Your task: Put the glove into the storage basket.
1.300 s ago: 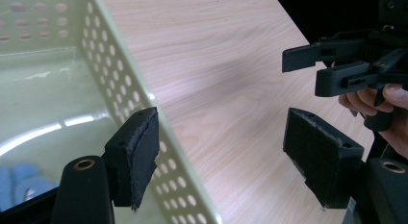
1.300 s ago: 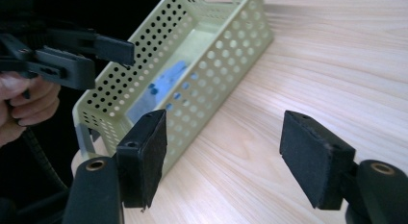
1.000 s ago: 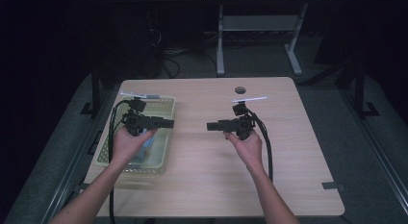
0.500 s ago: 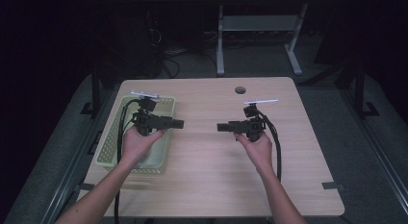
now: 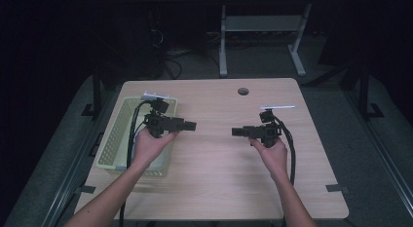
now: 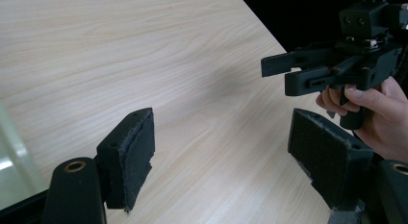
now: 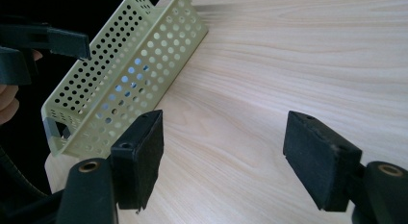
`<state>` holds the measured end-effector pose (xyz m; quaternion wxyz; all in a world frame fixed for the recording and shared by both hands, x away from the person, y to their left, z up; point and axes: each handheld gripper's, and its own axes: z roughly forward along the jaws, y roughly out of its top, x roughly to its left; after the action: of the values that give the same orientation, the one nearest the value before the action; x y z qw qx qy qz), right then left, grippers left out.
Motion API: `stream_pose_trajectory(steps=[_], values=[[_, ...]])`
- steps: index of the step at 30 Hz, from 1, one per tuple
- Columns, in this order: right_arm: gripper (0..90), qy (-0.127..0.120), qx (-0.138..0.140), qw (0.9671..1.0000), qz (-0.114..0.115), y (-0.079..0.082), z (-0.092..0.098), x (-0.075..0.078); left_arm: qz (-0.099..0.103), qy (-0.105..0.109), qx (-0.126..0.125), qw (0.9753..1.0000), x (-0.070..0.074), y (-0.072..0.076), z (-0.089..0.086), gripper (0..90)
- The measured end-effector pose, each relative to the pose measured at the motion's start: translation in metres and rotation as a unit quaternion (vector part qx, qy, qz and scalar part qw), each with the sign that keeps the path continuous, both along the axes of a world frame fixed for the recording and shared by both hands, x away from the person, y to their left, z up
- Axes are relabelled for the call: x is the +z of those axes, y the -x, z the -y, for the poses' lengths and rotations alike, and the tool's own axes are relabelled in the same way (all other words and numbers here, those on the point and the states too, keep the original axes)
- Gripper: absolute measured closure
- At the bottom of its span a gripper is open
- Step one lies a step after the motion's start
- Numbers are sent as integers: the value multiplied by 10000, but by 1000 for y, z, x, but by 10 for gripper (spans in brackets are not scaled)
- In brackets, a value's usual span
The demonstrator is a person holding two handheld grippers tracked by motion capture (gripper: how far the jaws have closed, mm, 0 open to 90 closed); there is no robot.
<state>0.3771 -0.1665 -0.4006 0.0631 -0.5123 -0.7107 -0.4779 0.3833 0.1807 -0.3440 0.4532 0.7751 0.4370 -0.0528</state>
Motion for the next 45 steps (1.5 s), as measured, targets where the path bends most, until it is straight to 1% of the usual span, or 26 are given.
stream_pose_trajectory(steps=[1,3,5,6,8,9,11,13,15,17,18,21,22,24,25,26,27,30,32,34,36,38,41,43,44,45], values=[[303,16,-13,10000,-2,1,2,-1,20,-60,-63,10000,-1,0,4,241],[303,9,-34,10000,14,1,3,-2,22,-65,-65,10000,-2,1,7,241],[301,-14,-67,10000,-17,2,7,-4,29,-99,-127,9999,-3,2,12,241],[293,64,-89,9999,-56,3,10,-6,31,-97,-156,9998,-4,2,16,241],[296,71,-121,9999,-88,4,13,-6,31,-88,-163,9998,-4,2,18,241],[297,60,-132,9999,-45,5,15,-6,35,-96,-181,9998,-5,3,20,241],[296,81,-145,9999,-46,5,16,-7,38,-72,-188,9998,-6,3,24,241],[296,63,-187,9998,-101,6,20,-9,47,-74,-219,9997,-7,4,27,241],[295,70,-198,9997,-91,8,25,-11,50,-23,-238,9997,-8,5,30,241],[295,47,-216,9997,-109,9,29,-14,46,-37,-257,9997,-10,7,34,242],[292,17,-231,9996,-163,10,30,-15,67,-56,-300,9995,-11,8,35,241],[293,90,-254,9995,-137,13,35,-16,49,-21,-319,9995,-13,10,40,241],[293,123,-271,9994,-153,14,39,-18,73,-11,-351,9994,-14,13,43,241],[293,108,-297,9994,-173,15,41,-19,89,-23,-401,9992,-15,14,45,241],[293,133,-337,9992,-190,17,47,-22,105,-16,-426,9990,-16,17,48,241],[293,122,-368,9990,-223,17,49,-23,105,-16,-426,9990,-16,17,48,241],[291,125,-386,9989,-233,18,52,-24,124,-11,-461,9989,-18,20,52,241],[292,136,-444,9986,-236,20,58,-26,92,28,-515,9986,-21,23,55,241],[292,141,-483,9984,-252,23,63,-28,140,-62,-485,9987,-23,25,58,241],[292,124,-532,9981,-287,27,68,-32,144,14,-466,9988,-26,27,59,243],[291,149,-517,9980,-336,29,71,-34,170,32,-483,9987,-29,30,61,244],[292,141,-537,9979,-325,30,72,-35,163,68,-495,9986,-31,32,62,244],[291,157,-553,9977,-354,34,77,-38,170,39,-534,9984,-36,36,65,244],[289,199,-552,9976,-374,38,82,-40,136,96,-542,9984,-41,38,66,243],[290,187,-565,9975,-372,39,83,-41,133,77,-572,9982,-44,40,68,243],[290,187,-565,9975,-372,39,83,-41,133,77,-572,9982,-44,40,68,242]])
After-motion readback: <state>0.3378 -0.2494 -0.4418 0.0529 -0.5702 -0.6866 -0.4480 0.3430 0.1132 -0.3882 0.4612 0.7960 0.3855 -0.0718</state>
